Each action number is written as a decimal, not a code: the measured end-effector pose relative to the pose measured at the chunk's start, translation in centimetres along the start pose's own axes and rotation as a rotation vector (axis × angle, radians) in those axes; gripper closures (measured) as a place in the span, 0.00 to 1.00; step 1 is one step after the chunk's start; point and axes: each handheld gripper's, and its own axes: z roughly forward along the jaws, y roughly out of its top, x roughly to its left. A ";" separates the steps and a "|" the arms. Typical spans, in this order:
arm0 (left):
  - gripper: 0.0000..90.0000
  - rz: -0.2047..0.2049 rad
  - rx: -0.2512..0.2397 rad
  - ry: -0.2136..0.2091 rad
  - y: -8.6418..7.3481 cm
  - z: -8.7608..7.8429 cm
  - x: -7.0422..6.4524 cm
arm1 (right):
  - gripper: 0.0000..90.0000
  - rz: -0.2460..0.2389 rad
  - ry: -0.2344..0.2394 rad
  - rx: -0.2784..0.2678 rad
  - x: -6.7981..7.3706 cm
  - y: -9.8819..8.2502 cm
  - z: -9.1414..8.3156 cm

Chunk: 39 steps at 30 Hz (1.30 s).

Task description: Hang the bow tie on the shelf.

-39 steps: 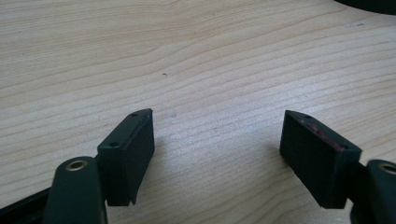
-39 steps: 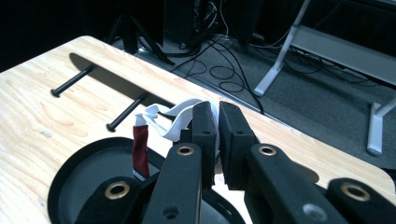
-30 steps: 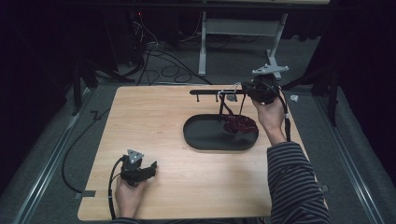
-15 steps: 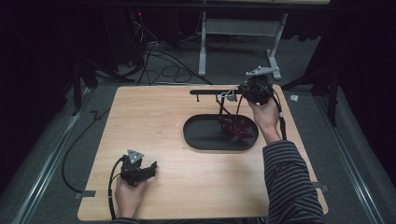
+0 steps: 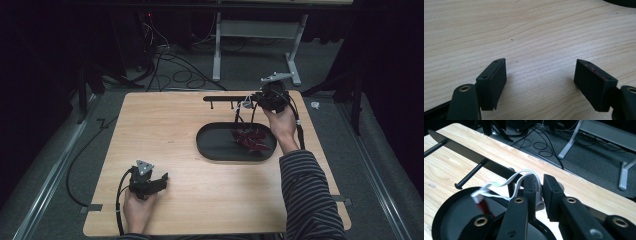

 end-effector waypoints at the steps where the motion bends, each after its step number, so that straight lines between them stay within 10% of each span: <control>1: 0.30 0.000 0.000 -0.001 0.0 0.0 0.0 | 0.90 -0.001 0.001 0.005 0.0 0.0 0.0; 39: 0.29 0.001 0.000 0.000 0.0 0.0 0.0 | 0.59 0.148 0.150 0.049 -1.6 -1.2 0.2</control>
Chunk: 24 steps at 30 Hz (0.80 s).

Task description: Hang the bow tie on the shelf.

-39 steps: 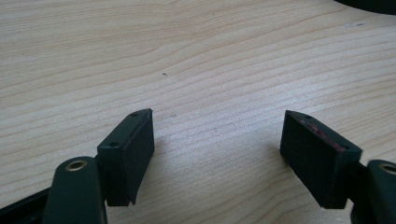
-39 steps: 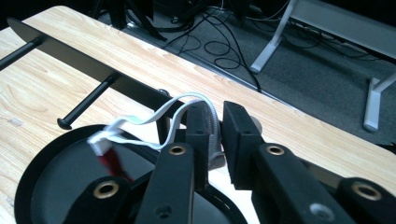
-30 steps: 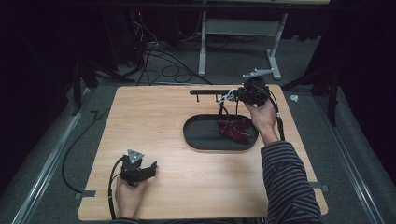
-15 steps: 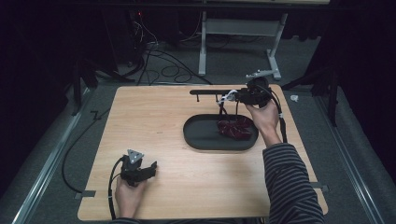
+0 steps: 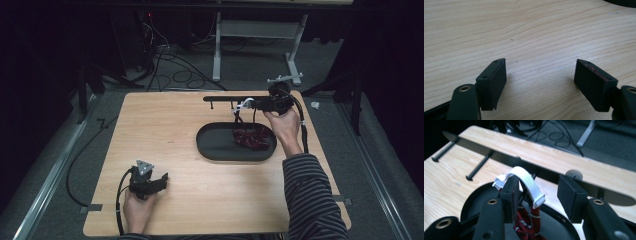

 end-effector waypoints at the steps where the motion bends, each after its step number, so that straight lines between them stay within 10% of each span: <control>1: 0.29 0.000 0.000 0.000 0.0 0.0 0.0 | 0.58 0.010 0.006 -0.006 -0.1 -0.1 0.0; 24: 0.29 0.001 0.001 0.000 0.0 0.0 0.0 | 0.59 -0.036 -0.028 -0.093 0.4 -2.3 -3.4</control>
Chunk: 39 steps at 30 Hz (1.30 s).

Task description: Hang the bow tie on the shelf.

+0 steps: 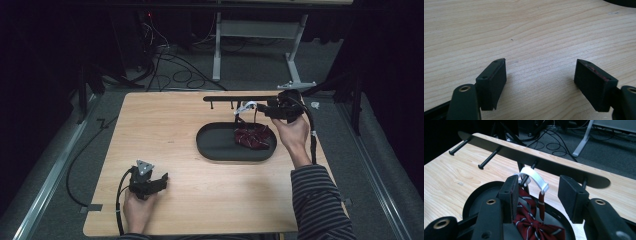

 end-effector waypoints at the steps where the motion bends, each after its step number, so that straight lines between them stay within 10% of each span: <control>1: 0.29 0.000 0.000 0.000 0.0 0.0 0.0 | 0.59 0.000 0.000 0.000 0.0 0.0 0.0; 39: 0.29 0.002 0.002 -0.001 0.0 0.0 0.0 | 0.61 0.053 -0.023 -0.048 -1.5 -7.6 -4.4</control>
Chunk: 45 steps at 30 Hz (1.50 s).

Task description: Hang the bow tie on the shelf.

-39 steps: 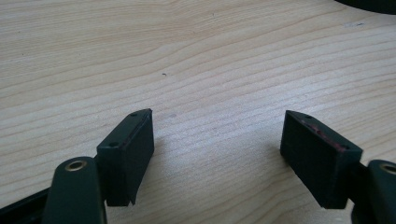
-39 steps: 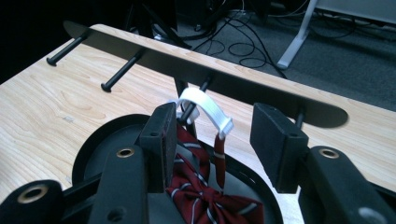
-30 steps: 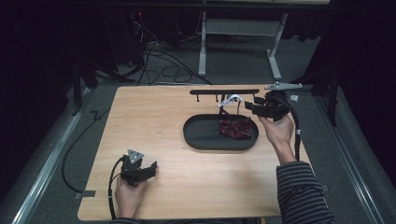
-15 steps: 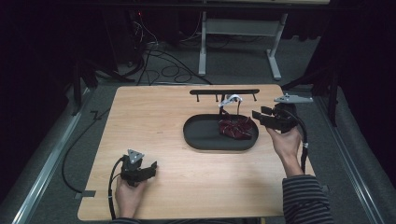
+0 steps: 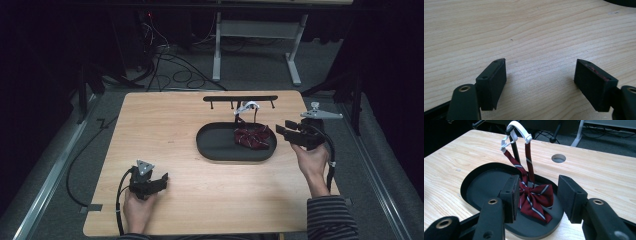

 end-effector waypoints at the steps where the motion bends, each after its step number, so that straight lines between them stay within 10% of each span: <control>1: 0.29 0.000 0.000 0.001 0.0 0.0 0.0 | 0.61 0.003 -0.001 -0.004 0.0 -0.2 -0.2; 45: 0.29 0.002 0.001 -0.002 0.0 0.0 0.0 | 0.61 0.061 0.010 -0.034 -0.3 -6.0 -3.0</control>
